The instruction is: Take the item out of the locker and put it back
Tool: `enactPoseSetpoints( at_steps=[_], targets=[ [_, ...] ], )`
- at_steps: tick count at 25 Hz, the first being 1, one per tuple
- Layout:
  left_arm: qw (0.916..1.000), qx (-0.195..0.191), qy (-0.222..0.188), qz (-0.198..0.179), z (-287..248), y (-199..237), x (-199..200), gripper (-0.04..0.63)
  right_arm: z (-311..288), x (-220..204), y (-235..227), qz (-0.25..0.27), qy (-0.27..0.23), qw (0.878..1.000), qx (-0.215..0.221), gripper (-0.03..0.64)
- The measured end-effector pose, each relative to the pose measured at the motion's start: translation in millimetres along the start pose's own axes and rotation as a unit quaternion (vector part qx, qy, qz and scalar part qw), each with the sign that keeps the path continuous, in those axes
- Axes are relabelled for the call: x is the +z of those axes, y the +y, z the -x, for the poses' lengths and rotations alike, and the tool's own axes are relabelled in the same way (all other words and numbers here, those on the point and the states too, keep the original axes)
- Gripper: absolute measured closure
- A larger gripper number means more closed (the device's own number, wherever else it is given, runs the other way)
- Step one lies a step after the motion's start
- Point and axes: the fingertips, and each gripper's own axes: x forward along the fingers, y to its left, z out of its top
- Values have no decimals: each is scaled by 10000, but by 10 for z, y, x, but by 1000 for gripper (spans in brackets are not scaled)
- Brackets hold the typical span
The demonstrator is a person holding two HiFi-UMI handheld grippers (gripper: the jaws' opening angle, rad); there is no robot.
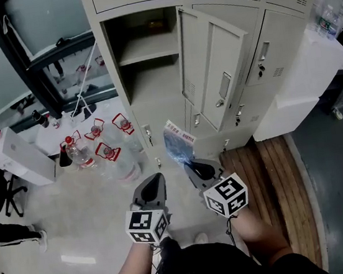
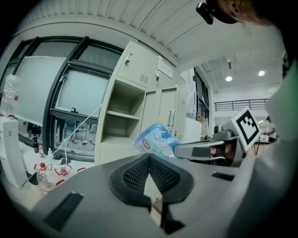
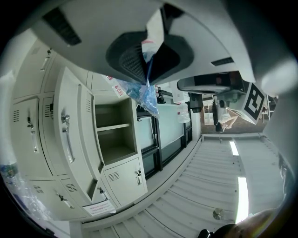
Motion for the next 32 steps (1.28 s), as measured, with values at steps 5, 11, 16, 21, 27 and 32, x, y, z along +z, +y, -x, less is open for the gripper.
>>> enactPoseSetpoints(
  at_steps=[5,11,16,21,27,32],
  targets=[
    [10000,-57,-39,30,-66,231,85,591,-225,124,0,117,0,9999,-66,597],
    [9998,-204,-56,34,-174,569,226,591,-568,318,-15,197,-27,9996,-205,597],
    [9994,-336,2,-86,-302,871,354,591,-891,496,-89,316,-109,9987,-378,597],
    [9986,-497,57,-180,-463,1172,421,591,-1226,635,-155,419,-167,9975,-540,597],
    [9968,-753,48,-245,-650,1503,518,591,-1596,772,-263,539,-198,9948,-840,597],
    [9947,-981,-3,-307,-784,1637,621,591,-1818,846,-335,649,-149,9922,-1056,597]
  ],
)
